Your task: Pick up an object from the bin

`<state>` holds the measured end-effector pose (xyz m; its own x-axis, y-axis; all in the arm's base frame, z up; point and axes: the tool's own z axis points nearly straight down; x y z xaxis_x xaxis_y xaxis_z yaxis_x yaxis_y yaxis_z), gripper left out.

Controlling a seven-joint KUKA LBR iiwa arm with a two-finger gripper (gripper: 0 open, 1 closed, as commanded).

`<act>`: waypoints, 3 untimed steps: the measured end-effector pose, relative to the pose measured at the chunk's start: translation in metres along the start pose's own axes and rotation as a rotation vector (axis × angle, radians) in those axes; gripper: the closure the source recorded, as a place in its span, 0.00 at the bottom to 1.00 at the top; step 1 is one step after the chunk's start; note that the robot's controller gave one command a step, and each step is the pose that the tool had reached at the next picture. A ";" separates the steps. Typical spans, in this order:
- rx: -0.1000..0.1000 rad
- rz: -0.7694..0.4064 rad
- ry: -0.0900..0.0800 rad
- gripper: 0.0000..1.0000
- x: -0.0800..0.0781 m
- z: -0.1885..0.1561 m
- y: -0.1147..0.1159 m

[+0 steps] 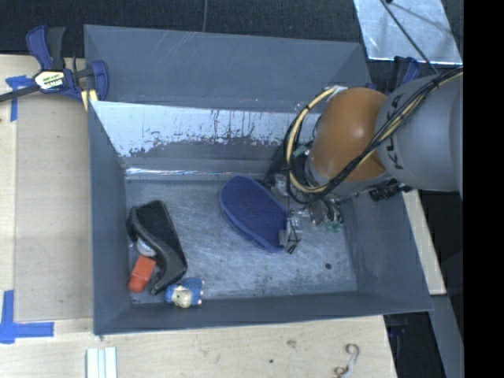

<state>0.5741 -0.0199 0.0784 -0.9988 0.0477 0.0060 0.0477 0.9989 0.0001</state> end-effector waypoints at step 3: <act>0.003 -0.383 -0.018 1.00 0.050 -0.116 0.038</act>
Offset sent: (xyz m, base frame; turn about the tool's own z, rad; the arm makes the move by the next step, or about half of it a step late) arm -0.0513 0.0420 -0.0068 -0.3597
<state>0.5265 0.0200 0.1952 -0.9442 -0.3293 -0.0112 -0.3292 0.9442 -0.0036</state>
